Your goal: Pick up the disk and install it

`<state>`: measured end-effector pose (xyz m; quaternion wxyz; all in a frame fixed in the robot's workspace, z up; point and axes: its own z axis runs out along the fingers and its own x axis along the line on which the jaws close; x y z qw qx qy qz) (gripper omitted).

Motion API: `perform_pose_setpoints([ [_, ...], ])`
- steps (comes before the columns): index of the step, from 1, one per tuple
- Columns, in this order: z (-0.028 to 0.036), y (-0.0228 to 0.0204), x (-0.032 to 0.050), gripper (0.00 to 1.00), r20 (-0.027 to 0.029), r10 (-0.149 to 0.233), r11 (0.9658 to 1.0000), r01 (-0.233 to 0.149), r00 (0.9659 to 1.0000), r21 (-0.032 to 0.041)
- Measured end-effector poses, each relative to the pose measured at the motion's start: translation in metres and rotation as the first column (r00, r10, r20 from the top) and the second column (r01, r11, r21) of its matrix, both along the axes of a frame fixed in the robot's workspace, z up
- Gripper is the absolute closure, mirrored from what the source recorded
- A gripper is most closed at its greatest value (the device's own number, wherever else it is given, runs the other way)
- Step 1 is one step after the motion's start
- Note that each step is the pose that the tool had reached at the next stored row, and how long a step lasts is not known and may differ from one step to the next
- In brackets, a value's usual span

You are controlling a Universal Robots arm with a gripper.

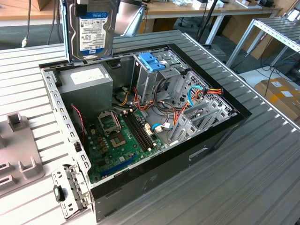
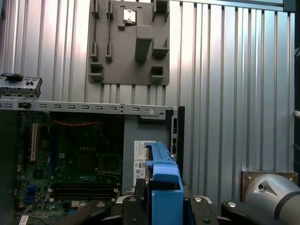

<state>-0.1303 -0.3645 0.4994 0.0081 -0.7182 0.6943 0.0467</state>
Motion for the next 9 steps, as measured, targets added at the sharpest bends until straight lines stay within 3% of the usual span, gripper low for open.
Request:
perform_pose_setpoints([
  [9, -0.0001, -0.0008, 0.0018, 0.63, 0.0, 0.0, 1.0, 0.0, 1.0, -0.0001],
])
